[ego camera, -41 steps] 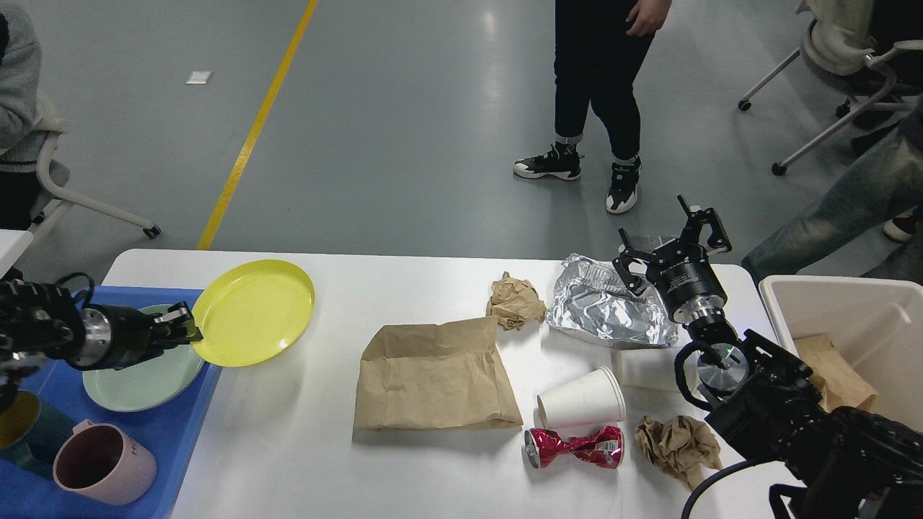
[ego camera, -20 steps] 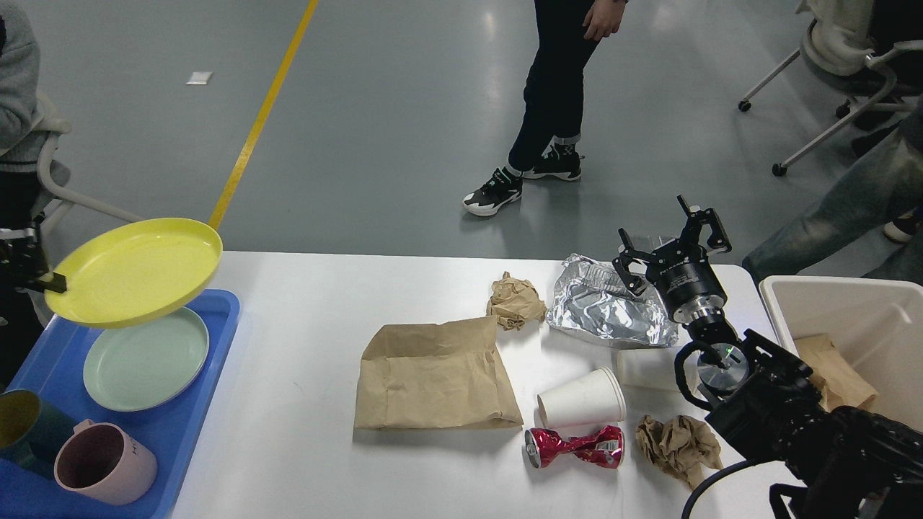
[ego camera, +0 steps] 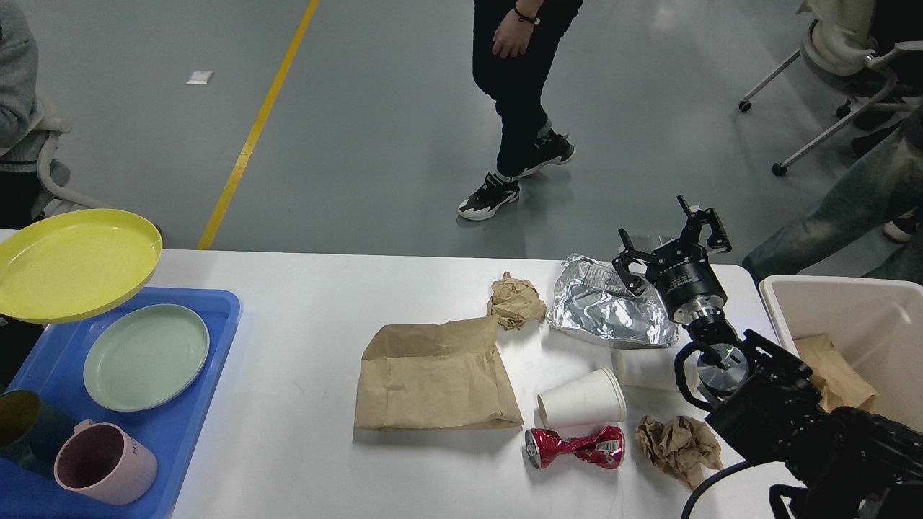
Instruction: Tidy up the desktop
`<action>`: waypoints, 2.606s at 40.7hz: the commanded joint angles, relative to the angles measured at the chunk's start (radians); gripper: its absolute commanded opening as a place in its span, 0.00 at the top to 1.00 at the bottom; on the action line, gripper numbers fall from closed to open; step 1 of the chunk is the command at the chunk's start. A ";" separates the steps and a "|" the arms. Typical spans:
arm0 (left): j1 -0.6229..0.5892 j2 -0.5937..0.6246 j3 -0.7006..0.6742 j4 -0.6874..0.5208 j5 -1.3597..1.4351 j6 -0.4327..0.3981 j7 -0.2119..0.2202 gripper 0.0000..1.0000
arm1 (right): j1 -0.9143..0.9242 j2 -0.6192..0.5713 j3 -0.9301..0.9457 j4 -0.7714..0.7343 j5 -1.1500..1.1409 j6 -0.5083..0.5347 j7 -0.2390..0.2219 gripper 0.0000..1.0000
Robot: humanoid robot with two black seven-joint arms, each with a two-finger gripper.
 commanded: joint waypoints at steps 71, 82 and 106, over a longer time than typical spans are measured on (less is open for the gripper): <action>0.696 -0.229 -0.292 0.194 -0.065 0.661 -0.001 0.02 | -0.001 0.000 0.000 0.000 0.000 0.000 0.000 0.00; 0.623 -0.154 -0.405 0.191 -0.067 0.649 -0.011 0.02 | -0.001 0.000 0.000 0.000 0.000 -0.002 0.000 0.00; 0.729 -0.301 -1.398 0.194 -0.421 0.660 -0.020 0.02 | -0.001 0.000 0.000 -0.003 0.000 -0.005 0.000 0.00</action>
